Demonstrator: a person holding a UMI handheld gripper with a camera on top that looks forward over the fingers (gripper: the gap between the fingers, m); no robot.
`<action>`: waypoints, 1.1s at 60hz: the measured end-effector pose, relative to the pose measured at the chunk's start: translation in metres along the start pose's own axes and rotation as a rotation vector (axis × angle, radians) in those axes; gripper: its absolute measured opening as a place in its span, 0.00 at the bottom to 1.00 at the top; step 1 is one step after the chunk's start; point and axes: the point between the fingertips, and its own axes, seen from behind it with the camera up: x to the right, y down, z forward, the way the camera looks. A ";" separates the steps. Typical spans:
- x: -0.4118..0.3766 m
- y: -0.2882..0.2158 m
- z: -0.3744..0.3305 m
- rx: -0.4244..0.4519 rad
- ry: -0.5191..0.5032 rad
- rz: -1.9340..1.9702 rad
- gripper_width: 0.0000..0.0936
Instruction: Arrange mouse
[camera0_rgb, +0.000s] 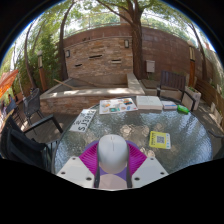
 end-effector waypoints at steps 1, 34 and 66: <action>0.000 0.003 0.001 -0.013 0.002 -0.003 0.38; -0.025 0.047 -0.058 -0.133 0.057 -0.079 0.90; -0.041 0.023 -0.220 -0.121 0.117 -0.077 0.92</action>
